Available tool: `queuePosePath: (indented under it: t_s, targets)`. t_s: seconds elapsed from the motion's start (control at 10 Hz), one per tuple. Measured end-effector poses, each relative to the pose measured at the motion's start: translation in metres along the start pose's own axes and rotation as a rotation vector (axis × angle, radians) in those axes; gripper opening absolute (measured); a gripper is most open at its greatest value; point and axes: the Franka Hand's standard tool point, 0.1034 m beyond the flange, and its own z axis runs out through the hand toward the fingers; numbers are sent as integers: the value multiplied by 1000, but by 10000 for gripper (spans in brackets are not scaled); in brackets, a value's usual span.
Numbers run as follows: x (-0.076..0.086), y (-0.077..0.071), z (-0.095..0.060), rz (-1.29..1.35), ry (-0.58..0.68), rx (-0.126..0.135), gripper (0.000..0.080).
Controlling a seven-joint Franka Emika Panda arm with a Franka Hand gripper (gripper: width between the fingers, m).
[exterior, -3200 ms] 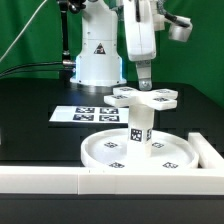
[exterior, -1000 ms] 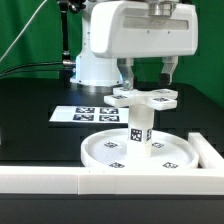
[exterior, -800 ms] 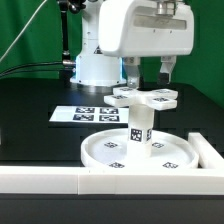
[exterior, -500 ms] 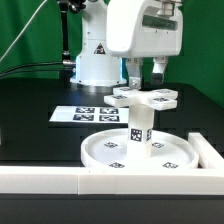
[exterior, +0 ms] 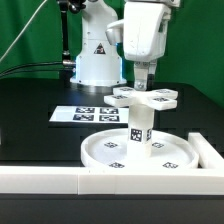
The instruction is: Assemble round table
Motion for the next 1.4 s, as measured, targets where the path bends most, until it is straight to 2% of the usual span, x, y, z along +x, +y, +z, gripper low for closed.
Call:
queuePosePath:
  t_s: [0.6, 1.1, 1.2, 1.3, 1.4]
  targets:
    - [-4, -4, 14, 9, -15, 20, 649]
    - [-5, -2, 18, 9, -19, 22, 649]
    - [-7, -2, 18, 14, -19, 23, 504]
    - [-7, -2, 18, 19, -19, 23, 438]
    - [-7, -2, 18, 54, -20, 22, 438]
